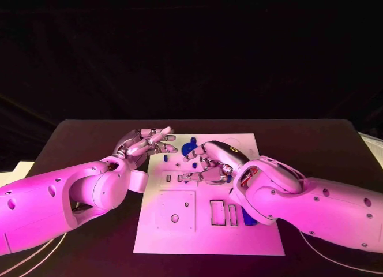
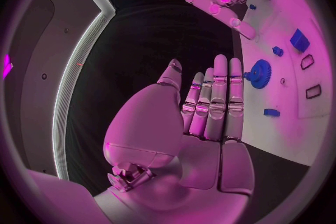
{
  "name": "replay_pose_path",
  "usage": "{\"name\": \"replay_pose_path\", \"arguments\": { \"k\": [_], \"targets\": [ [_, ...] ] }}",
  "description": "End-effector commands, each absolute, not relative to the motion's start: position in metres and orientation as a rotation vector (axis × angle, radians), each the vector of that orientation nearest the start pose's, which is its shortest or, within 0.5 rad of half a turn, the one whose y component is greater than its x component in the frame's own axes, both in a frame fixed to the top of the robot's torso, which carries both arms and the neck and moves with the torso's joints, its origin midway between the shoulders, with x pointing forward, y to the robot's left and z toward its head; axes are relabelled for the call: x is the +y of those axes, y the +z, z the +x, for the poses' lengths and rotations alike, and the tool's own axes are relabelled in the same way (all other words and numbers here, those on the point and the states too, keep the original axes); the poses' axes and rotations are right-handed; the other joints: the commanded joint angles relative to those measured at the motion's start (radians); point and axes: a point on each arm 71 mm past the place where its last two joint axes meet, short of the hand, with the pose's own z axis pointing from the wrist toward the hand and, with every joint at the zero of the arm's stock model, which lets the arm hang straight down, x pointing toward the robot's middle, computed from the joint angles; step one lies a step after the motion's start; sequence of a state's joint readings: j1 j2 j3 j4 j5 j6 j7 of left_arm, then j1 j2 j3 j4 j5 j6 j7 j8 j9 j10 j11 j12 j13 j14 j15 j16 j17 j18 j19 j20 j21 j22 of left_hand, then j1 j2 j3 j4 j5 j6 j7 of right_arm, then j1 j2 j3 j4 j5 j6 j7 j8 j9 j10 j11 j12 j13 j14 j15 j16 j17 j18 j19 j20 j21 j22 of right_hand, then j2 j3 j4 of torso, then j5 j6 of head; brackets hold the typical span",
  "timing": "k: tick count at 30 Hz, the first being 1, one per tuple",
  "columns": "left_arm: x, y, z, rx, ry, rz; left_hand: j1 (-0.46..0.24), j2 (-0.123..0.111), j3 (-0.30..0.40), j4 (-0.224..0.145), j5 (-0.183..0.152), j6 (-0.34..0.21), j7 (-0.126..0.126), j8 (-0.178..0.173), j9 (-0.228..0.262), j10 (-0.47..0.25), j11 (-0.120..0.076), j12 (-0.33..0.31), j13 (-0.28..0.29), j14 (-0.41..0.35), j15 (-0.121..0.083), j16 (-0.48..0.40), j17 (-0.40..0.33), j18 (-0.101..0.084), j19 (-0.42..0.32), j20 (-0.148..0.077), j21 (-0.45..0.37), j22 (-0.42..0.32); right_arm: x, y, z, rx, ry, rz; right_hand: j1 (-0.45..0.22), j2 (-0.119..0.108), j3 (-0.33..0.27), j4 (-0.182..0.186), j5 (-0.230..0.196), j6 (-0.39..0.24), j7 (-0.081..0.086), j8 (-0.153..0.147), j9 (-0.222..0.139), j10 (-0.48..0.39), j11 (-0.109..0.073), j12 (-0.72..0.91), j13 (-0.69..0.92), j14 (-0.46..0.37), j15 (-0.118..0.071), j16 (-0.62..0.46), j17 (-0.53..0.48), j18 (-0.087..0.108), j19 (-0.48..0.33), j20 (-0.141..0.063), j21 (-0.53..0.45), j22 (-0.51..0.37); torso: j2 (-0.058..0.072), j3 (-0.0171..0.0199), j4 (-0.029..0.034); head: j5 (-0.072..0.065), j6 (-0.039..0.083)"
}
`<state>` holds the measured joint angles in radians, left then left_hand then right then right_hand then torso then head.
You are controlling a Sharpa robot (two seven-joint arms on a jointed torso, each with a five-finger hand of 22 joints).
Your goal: Assemble the parts on the task board
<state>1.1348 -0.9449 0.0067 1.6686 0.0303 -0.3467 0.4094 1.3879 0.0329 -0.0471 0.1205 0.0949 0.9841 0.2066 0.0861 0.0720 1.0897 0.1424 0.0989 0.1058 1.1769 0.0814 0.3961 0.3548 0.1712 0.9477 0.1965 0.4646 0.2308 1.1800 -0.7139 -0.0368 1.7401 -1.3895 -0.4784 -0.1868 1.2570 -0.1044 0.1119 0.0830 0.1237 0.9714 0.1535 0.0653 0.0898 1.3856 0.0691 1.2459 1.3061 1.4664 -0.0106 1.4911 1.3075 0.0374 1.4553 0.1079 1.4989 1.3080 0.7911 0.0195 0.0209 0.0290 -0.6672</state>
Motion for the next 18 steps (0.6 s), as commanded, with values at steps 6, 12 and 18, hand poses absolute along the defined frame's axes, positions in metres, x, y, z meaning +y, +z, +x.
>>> {"name": "replay_pose_path", "arguments": {
  "k": [6, 12, 18],
  "targets": [
    [0.216, -0.188, 0.455, 1.637, -1.446, -1.084, 0.002, 0.005, -0.017, -0.010, -0.004, 0.054, -0.052, 0.014, 0.009, 0.188, -0.070, 0.128, 0.085, 0.254, -0.077, 0.595, 0.502, 0.013, 0.181, -0.080, 0.221, 0.126, -0.125, -0.128, 0.430, 1.560, 1.097, 0.002, 0.043, 0.032, -0.015, -0.002, 0.023, 0.003, -0.001, 0.010, 0.001, -0.007, -0.003, 0.001, 0.001, 0.070, 0.005, -0.001, 0.098, 0.001, -0.005, -0.002, -0.004, 0.108, -0.021, 0.0022, -0.0075, 0.009, -0.004],
    [0.220, -0.195, 0.451, 1.890, -1.255, -0.951, -0.057, -0.005, -0.058, 0.017, -0.005, 0.087, -0.089, 0.080, 0.047, 0.178, -0.112, 0.455, 0.368, 0.358, -0.105, 1.106, 1.104, -0.066, 0.388, -0.119, 0.747, 0.738, -0.160, -0.110, 0.440, 1.565, 1.091, 0.127, 0.055, 0.049, -0.018, -0.002, 0.034, 0.011, -0.003, 0.014, 0.003, -0.007, -0.005, 0.000, -0.001, 0.066, 0.004, -0.010, 0.082, 0.004, -0.013, -0.003, -0.010, 0.097, -0.035, 0.0063, -0.0087, 0.020, -0.012],
    [0.223, -0.196, 0.450, 2.143, -0.946, -0.730, -0.102, 0.025, -0.105, 0.087, 0.007, 0.060, -0.118, 0.224, 0.145, 0.113, -0.130, 0.830, 0.707, 0.394, -0.135, 1.175, 1.216, -0.091, 0.440, -0.130, 0.882, 0.923, -0.186, -0.102, 0.447, 1.556, 1.059, 0.212, 0.058, 0.056, -0.021, 0.000, 0.042, 0.014, -0.003, 0.016, 0.003, -0.006, -0.005, 0.001, -0.001, 0.066, 0.003, -0.011, 0.082, 0.004, -0.013, -0.003, -0.010, 0.097, -0.047, 0.0093, -0.0109, 0.028, -0.019]
  ]
}}
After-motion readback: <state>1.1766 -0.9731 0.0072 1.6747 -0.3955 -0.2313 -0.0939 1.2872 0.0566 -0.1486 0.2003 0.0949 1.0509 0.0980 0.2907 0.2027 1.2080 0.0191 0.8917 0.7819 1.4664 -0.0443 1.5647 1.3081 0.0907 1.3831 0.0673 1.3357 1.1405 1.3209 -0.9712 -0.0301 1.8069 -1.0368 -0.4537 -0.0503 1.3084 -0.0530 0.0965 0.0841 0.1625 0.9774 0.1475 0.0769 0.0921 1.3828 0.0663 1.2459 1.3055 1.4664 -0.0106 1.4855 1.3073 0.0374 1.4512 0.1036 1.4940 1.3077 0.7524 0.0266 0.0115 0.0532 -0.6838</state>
